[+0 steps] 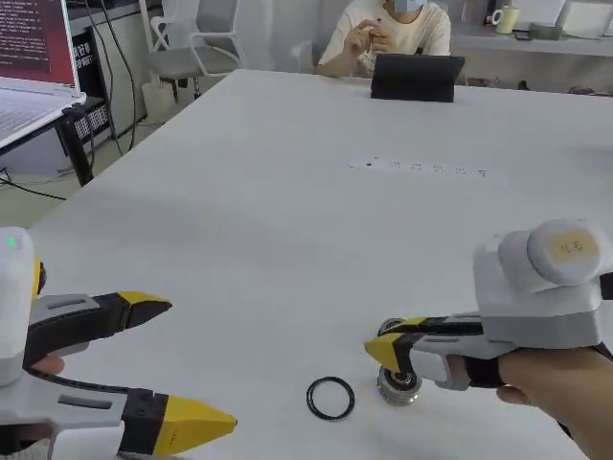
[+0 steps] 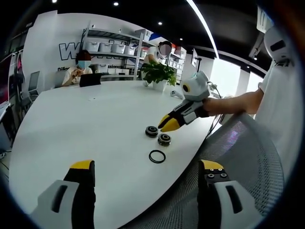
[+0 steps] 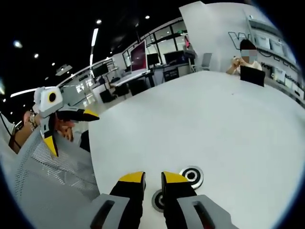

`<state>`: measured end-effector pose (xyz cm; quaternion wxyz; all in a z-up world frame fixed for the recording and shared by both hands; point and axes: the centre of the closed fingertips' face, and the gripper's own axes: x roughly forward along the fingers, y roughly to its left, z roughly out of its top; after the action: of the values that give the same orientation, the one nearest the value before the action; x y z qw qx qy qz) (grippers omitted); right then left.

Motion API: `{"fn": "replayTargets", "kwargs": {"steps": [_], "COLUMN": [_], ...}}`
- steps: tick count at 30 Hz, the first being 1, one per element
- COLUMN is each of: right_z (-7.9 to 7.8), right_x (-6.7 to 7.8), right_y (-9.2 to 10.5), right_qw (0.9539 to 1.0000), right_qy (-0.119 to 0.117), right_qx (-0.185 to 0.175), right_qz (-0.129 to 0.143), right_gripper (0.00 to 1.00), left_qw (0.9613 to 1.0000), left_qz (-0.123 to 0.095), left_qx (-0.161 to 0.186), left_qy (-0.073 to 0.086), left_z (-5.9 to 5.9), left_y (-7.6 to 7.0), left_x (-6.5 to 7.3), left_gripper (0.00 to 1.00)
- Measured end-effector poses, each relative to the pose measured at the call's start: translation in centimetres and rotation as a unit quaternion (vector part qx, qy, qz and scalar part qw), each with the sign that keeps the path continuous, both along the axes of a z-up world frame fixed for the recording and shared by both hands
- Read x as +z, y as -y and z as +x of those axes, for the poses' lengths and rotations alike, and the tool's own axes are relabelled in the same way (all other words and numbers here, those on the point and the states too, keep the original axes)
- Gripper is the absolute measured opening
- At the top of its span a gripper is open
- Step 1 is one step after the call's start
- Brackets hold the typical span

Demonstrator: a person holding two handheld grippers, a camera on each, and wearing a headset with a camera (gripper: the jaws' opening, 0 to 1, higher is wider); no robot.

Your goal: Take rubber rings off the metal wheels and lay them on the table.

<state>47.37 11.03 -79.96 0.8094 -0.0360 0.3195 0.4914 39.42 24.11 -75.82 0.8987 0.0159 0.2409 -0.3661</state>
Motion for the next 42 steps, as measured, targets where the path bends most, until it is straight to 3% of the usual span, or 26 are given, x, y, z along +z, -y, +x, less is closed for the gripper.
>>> {"fn": "replayTargets", "kwargs": {"steps": [13,22,27,29,36,42], "right_z": [2.9,3.7,3.9,4.0,3.9,3.8], "right_x": [1.4,1.2,0.8,0.6,0.1,-0.3], "right_y": [3.4,5.8,6.6,6.8,7.1,7.3], "right_qw": [0.9961,0.9903,0.9883,0.9877,0.9877,0.9881], "right_qy": [0.003,-0.015,-0.022,-0.024,-0.028,-0.03], "right_qx": [-0.08,-0.127,-0.143,-0.147,-0.149,-0.148], "right_qz": [0.036,0.054,0.05,0.048,0.039,0.031], "right_gripper": [0.11,0.11,0.11,0.11,0.11,0.11], "left_qw": [0.9999,0.9994,0.9986,0.9975,0.9919,0.9865], "left_qz": [-0.011,-0.006,-0.015,-0.017,-0.012,0.001], "left_qx": [-0.009,-0.021,-0.022,-0.027,-0.044,-0.072], "left_qy": [-0.002,0.027,0.045,0.063,0.119,0.148], "left_z": [-0.2,0.0,0.5,1.0,3.6,6.1], "left_y": [0.5,0.7,0.7,0.9,1.6,2.8], "left_x": [0.1,1.2,3.0,4.2,8.5,10.4], "left_gripper": [0.87,0.86,0.86,0.86,0.85,0.84]}}
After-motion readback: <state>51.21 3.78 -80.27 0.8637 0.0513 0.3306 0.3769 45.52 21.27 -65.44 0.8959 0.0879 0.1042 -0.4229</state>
